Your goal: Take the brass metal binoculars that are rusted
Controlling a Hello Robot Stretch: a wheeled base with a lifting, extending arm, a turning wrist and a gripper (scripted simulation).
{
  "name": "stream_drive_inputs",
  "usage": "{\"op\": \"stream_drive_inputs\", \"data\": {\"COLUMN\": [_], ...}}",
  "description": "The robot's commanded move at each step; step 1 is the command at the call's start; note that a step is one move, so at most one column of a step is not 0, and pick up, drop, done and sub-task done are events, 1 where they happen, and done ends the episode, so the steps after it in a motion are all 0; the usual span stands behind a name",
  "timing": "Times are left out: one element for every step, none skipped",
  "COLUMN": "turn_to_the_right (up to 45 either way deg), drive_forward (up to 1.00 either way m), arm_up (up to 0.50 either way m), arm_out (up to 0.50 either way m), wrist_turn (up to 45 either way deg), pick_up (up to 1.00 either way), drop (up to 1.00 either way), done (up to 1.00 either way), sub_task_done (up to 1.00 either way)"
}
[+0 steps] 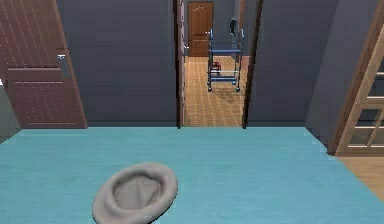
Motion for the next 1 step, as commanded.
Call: {"op": "stream_drive_inputs", "data": {"turn_to_the_right": [0.0], "drive_forward": [0.0], "arm_up": [0.0], "arm_out": [0.14], "wrist_turn": [0.0], "pick_up": [0.0], "drop": [0.0], "done": [0.0], "sub_task_done": [0.0]}}
